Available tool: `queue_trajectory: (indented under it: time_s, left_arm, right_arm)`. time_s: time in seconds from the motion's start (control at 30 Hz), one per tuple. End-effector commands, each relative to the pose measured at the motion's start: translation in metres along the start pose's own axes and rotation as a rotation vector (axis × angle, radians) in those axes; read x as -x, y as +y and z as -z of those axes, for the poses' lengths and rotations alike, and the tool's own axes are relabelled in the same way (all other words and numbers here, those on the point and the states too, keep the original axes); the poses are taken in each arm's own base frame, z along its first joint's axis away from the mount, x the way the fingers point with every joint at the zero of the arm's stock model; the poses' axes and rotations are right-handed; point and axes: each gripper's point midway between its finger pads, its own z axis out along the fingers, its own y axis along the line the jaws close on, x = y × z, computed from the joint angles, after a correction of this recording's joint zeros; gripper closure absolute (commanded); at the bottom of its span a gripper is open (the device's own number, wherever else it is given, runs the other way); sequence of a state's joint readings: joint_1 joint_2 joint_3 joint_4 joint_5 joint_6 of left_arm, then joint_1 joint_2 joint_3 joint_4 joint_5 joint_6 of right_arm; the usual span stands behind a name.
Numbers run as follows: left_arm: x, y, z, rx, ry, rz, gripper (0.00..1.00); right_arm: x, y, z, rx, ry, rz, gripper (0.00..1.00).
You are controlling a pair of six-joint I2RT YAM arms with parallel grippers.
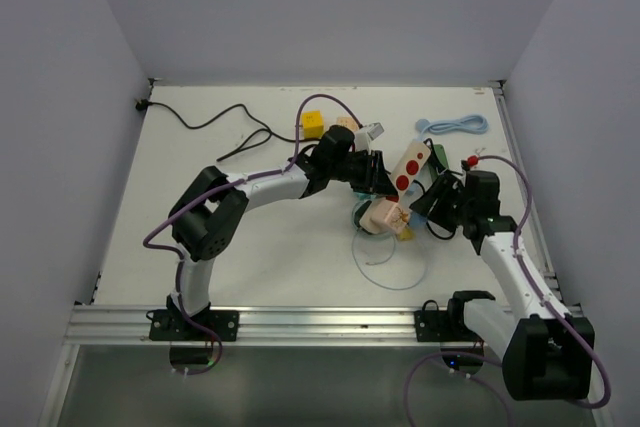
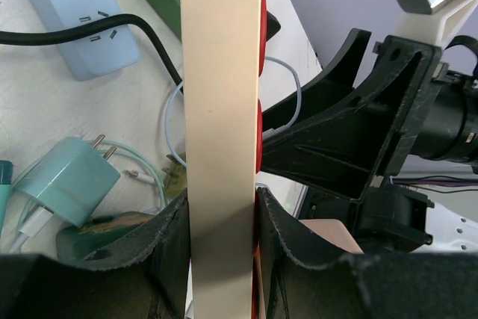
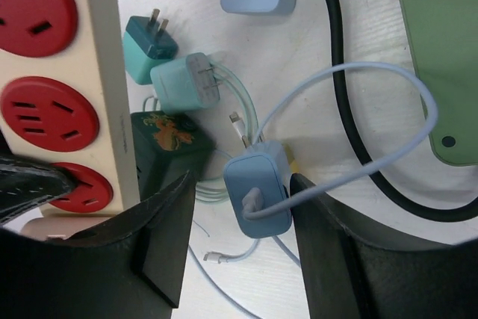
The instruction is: Pull the plug off the socket
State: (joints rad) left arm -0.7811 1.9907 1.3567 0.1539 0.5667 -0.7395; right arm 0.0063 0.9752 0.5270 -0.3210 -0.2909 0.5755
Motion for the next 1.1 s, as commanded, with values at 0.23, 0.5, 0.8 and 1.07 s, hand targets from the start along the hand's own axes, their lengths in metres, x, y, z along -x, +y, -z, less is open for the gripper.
queue_trajectory:
  time_s: [0.23, 0.5, 0.8, 1.07]
  left_arm:
    - [0.039, -0.055, 0.020, -0.129, -0.100, -0.136, 1.00]
    - [0.041, -0.055, 0.020, -0.123, -0.107, -0.136, 0.96]
    - [0.051, -0.063, 0.023, -0.130, -0.142, -0.120, 0.93]
    - [0.058, -0.070, 0.024, -0.124, -0.187, -0.089, 0.94]
  right_arm:
    - [0.034, 0.014, 0.035, -0.051, -0.099, 0.029, 0.31]
    - [0.034, 0.043, 0.063, 0.055, -0.113, -0.017, 0.15]
    - [0.004, 0.073, 0.075, 0.270, -0.049, -0.098, 0.01]
    - [-0.014, 0.082, 0.065, 0.293, -0.015, -0.071, 0.01]
